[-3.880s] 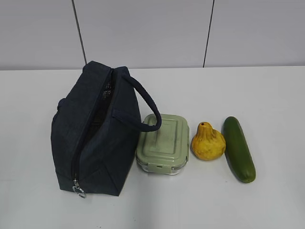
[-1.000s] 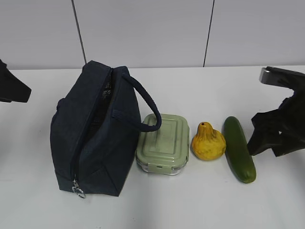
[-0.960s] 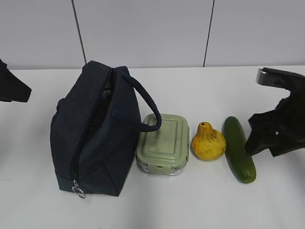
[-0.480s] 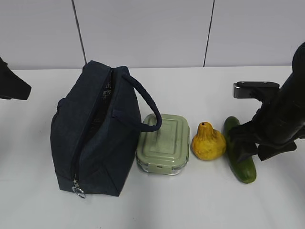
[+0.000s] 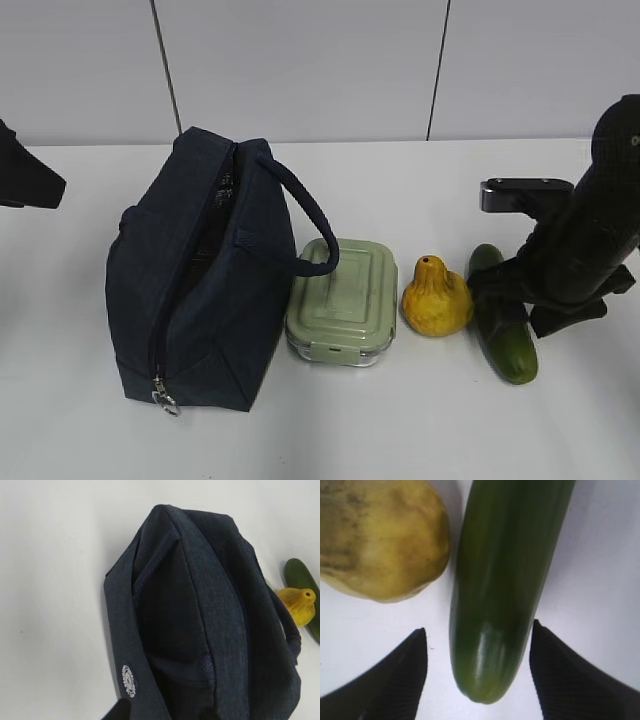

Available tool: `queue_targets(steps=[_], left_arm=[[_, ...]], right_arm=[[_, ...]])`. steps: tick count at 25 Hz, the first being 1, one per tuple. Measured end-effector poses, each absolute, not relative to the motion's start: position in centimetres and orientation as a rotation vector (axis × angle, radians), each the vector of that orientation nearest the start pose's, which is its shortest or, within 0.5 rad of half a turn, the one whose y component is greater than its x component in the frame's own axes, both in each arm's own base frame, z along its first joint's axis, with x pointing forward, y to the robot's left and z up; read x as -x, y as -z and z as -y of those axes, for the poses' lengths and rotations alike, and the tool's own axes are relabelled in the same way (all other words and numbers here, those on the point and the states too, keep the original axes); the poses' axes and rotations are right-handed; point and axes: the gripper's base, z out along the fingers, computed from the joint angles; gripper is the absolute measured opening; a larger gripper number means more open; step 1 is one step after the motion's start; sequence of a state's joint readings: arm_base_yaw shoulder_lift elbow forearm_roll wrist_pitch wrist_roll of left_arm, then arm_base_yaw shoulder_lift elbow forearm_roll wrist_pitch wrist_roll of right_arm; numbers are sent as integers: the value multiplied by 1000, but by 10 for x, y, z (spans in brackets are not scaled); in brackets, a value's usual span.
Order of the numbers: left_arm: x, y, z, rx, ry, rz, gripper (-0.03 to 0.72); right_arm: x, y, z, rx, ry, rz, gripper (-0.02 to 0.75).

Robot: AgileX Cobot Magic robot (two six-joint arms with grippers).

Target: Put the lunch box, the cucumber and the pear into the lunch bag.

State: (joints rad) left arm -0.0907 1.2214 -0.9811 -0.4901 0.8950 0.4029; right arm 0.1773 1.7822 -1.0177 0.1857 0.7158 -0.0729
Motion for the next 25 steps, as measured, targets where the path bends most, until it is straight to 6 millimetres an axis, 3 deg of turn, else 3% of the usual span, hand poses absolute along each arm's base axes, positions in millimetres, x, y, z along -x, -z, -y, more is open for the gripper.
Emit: queue_targets(steps=[14,19,25], left_arm=[[-235,-315,54,-353,475,-2485,258],[-235,-315,54,-353,475,-2484,258],[-235,-315,55,-373,472,-2480,260]], right_arm=[[-321,-131,-69,169,-200,-3035,490],[-322,-131,-68,176,-195,-3036,391],[-320,-135,-67,201,-178,-3042,381]])
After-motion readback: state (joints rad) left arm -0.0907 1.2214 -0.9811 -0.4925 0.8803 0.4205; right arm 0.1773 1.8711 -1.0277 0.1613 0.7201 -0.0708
